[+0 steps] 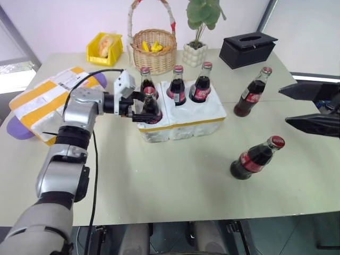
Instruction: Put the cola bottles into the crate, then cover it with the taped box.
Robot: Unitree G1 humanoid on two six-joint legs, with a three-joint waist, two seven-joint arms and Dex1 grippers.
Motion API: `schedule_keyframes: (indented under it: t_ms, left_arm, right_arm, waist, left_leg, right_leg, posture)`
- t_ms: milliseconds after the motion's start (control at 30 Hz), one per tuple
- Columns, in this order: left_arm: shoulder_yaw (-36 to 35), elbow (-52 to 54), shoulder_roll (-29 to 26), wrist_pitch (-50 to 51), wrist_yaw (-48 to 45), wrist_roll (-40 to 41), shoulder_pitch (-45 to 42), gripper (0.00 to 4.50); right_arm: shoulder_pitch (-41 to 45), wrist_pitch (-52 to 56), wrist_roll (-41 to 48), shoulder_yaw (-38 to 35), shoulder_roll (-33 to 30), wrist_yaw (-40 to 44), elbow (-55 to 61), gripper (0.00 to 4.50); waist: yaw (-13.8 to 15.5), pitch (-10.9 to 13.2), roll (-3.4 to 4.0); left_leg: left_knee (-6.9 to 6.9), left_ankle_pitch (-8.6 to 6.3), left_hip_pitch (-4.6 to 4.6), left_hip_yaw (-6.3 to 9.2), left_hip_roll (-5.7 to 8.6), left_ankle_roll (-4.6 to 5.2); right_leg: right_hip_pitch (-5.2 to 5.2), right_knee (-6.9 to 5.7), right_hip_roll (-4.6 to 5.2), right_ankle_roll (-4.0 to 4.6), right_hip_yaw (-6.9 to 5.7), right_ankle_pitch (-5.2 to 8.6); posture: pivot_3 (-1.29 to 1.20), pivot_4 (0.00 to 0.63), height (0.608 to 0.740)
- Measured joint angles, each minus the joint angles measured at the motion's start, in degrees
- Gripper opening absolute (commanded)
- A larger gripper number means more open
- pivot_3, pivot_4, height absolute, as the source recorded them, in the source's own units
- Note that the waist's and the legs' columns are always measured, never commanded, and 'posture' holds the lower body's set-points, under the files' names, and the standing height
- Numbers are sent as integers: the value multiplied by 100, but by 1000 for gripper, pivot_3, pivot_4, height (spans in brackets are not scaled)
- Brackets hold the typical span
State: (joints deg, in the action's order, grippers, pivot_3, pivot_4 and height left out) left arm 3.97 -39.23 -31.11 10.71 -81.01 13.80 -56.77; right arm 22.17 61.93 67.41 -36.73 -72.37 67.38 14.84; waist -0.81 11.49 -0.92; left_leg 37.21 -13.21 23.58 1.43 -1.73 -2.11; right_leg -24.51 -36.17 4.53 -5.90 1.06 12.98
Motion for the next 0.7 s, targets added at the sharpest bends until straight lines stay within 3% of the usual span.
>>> schedule_keyframes:
  t_ms: [533, 700]
  left_arm:
    - [-658, 2390, -1476, 1981, -411, 1228, 461, 4434]
    - [-940, 2665, -1988, 2612, -661, 1767, 399, 4434]
  right_arm:
    - [-161, -265, -249, 2, 2, 207, -69, 4500]
    - [-189, -295, -298, 2, 2, 258, -76, 4500]
  waist:
    - [-11, 0, 1]
    - [-10, 0, 1]
  left_leg:
    - [0, 0, -5, -1, -1, 0]
    - [-1, 0, -6, -1, -2, 0]
  right_leg:
    - [2, 0, 0, 13, 1, 8]
    - [2, 0, 0, 13, 0, 9]
  posture:
    - [0, 150, 740]
    - [0, 150, 740]
